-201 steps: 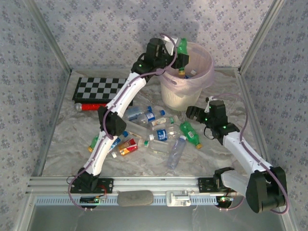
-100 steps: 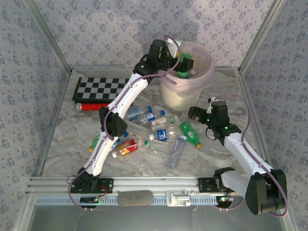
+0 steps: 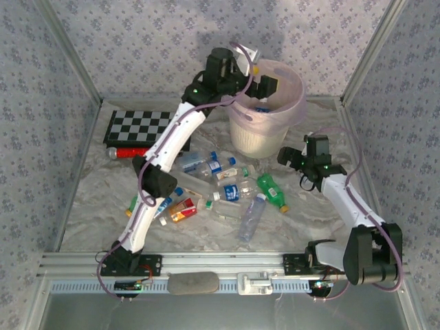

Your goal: Put the plastic bottles in the bin

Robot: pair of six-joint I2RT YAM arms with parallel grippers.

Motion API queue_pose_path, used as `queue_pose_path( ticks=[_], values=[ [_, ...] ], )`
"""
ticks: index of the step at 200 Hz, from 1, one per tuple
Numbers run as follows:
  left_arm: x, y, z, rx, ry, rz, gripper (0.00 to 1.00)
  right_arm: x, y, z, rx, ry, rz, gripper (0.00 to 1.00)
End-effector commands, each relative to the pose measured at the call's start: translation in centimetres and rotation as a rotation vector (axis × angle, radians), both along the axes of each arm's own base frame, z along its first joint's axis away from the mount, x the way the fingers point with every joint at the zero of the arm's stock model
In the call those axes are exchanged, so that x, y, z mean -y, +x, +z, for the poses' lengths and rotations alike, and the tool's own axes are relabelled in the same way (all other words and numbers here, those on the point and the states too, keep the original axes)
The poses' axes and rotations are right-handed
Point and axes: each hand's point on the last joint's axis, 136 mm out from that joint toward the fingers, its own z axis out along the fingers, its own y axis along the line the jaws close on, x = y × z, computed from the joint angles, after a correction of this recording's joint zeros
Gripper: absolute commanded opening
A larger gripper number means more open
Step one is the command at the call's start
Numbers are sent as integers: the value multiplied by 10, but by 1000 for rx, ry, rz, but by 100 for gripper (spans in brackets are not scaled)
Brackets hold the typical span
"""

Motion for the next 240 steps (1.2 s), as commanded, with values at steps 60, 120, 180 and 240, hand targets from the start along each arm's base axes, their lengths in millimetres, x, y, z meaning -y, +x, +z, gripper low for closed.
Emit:
queue_pose_path(
  ticks=[60,120,180,240],
  values=[
    [-53,-37,9,102,55,100,100,59,11,-13,-119,-107,-166,99],
    [-153,-30,-52,24,20,390,100,68,16,-44,-218,-84,-191,99],
    [-264,-38,-184,-279,76,727,100,55,-5,-82,-346,-1,-168,99],
    [-320,-53,-268,-511,117,895,100,22,-25,-94,-413,48,-118,99]
  ],
)
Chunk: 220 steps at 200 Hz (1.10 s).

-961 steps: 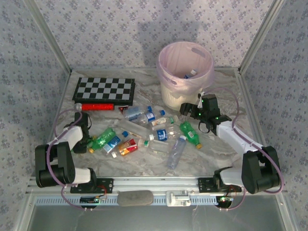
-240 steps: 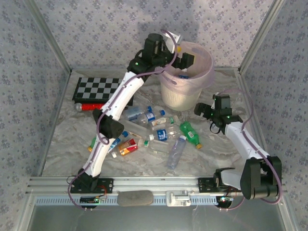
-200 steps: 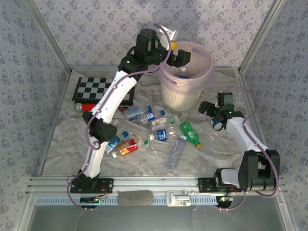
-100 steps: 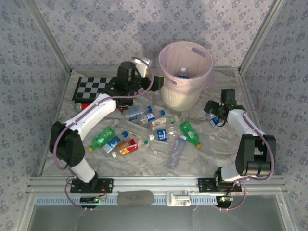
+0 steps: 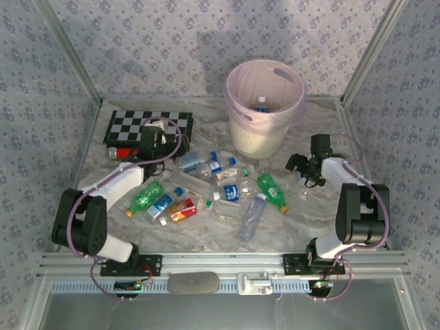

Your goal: Put the plastic bottles in the bin

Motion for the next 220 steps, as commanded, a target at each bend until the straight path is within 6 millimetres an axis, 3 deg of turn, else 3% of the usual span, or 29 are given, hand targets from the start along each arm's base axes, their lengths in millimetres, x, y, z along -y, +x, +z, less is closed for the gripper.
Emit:
queue_pose_path(
  ticks=[1,38,82,147,192,220],
  values=[
    [-3,2,2,-1,-40,53,100,-16,-16,-7,-59,30,7,99],
    [4,8,-24,-75,-43,39,100,-17,-20,-7,-85,-63,23,98],
    [10,9,-31,-101,-49,18,100,-8,-7,-10,-110,-117,0,90],
    [5,2,-29,-112,-23,15,100,-9,2,-15,-109,-118,0,56],
    [3,3,-21,-92,-10,20,100,-5,1,11,-28,-126,-14,42],
    [1,3,-13,-69,-14,22,100,-2,3,50,60,-136,5,39]
  ],
)
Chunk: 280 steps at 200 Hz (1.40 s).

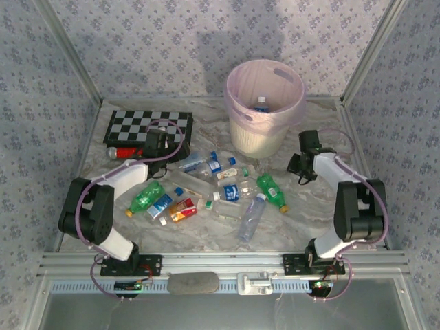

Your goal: Put the plastic bottles in the bin

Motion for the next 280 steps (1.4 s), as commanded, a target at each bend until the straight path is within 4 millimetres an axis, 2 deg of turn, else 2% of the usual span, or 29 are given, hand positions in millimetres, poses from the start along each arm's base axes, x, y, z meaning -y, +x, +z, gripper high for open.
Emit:
queue_pose_path(
  ticks=[1,33,63,74,76,79,95,116,132,167,187,205,243,261,280],
  values=[
    [-2,5,27,64,5,-2,100,8,-2,36,72,-31,5,39],
    [-16,5,35,94,-11,32,100,10,0,103,232,-53,43,39],
    [-39,3,38,114,-72,90,100,2,8,184,449,-23,63,38],
    [-50,0,38,118,-100,119,100,-5,13,212,525,3,85,37],
    [-52,-1,38,120,-104,123,100,-6,15,226,558,8,88,37],
    [-54,-2,38,120,-109,129,100,-8,16,236,584,15,92,37],
    [-70,-9,40,130,-119,167,100,-20,24,277,680,53,128,36],
    [-86,-21,43,150,-116,206,100,-41,37,320,795,90,194,36],
    [-96,-30,43,157,-112,233,100,-58,52,339,841,104,238,37],
    [-107,-48,41,165,-100,265,100,-106,92,348,852,145,353,38],
    [-109,-55,39,159,-93,267,100,-132,114,342,824,134,410,38],
    [-110,-62,36,156,-90,271,100,-150,134,327,775,111,445,38],
    [-115,-73,32,152,-80,282,100,-167,165,288,657,61,470,39],
    [-116,-77,32,154,-70,281,100,-172,171,268,598,55,476,40],
    [-118,-78,35,158,-62,282,100,-175,176,257,575,56,474,41]
  ],
)
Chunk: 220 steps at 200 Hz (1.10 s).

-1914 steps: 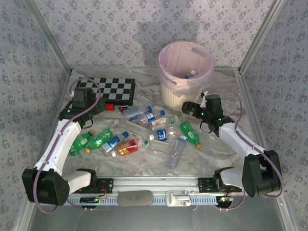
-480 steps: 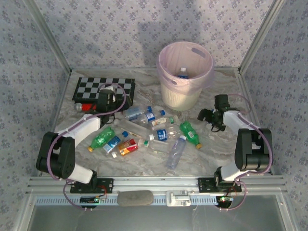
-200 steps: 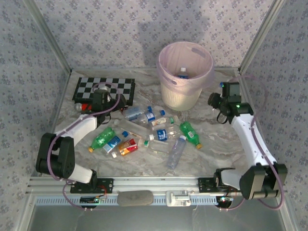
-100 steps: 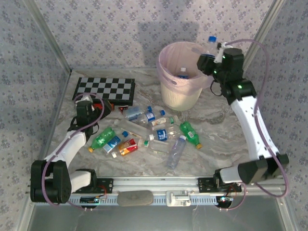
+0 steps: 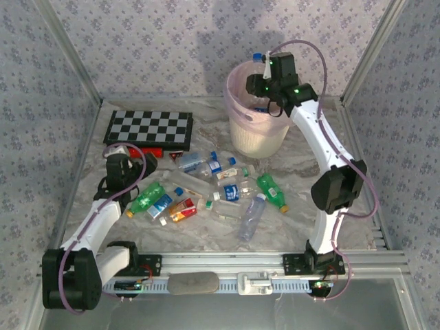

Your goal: Put the plastic bottles in the bin

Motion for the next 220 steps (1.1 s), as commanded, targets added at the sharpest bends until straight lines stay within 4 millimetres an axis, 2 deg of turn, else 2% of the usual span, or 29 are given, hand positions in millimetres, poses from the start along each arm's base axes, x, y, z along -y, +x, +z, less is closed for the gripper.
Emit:
queue_pose_path(
  ticks=[1,29,39,50,74,99,132,160,191,220],
  values=[
    [-6,-3,7,13,24,12,100,0,0,-7,-31,-39,-2,41],
    [-7,-3,9,22,20,16,100,-2,4,-13,-46,-37,-4,49],
    [-6,-2,10,23,20,15,100,-2,5,-13,-47,-37,-5,56],
    [-6,-2,12,26,19,14,100,-2,6,-11,-44,-37,-7,67],
    [-5,-1,13,30,19,11,100,-3,4,-1,-19,-41,-6,86],
    [-4,1,15,35,14,4,100,0,-2,16,18,-43,-7,97],
    [4,5,21,55,-10,-34,100,4,-19,40,61,-44,7,99],
    [21,9,32,97,-16,-103,100,12,-41,46,82,-51,15,99],
    [54,15,47,135,50,-217,100,22,-73,36,81,-53,28,99],
    [86,23,55,149,87,-308,100,28,-108,10,42,-69,66,99]
  ],
)
